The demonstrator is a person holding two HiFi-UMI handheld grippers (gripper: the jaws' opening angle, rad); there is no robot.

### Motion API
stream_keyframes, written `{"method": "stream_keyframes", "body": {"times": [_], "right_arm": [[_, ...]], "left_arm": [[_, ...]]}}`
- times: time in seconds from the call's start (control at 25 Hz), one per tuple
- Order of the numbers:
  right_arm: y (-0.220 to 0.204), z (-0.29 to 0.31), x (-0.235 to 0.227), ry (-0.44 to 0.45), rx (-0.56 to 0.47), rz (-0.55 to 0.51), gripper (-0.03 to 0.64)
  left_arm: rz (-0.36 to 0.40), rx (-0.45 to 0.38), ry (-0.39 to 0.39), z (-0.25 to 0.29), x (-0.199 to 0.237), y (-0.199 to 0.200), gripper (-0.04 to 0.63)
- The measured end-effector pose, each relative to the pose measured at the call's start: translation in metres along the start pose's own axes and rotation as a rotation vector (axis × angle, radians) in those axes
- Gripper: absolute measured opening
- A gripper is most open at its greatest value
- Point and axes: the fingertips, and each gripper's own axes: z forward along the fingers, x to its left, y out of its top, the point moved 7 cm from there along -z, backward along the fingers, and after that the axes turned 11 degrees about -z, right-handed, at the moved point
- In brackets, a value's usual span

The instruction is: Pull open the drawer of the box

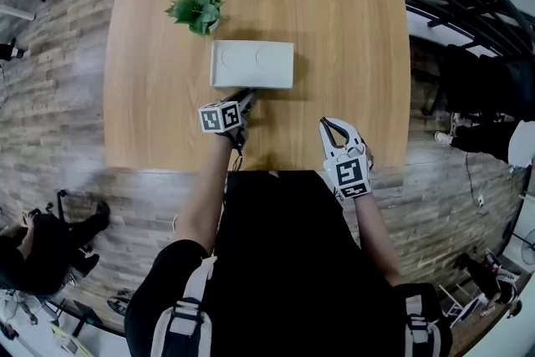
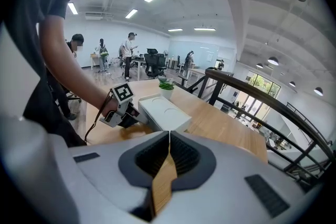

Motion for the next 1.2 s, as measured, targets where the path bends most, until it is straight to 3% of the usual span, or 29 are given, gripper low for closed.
{"method": "stream_keyframes", "body": {"times": [0.44,0.6,1.2], "right_arm": [[0.021,-0.005,-0.012,0.017,-0.068,-0.073,0.026],[0.022,-0.008,-0.014,0.022,-0.077,-0.095,0.026],[0.015,-0.019,-0.005,0.035,-0.097,-0.099,0.026]], "left_arm": [[-0.033,-0.020,0.032,-0.016,0.002,-0.023,0.084],[-0.050,-0.026,0.007,-0.021,-0.001,-0.033,0.084],[-0.077,-0.034,0.017,-0.040,-0.002,-0.062,0.084]]}}
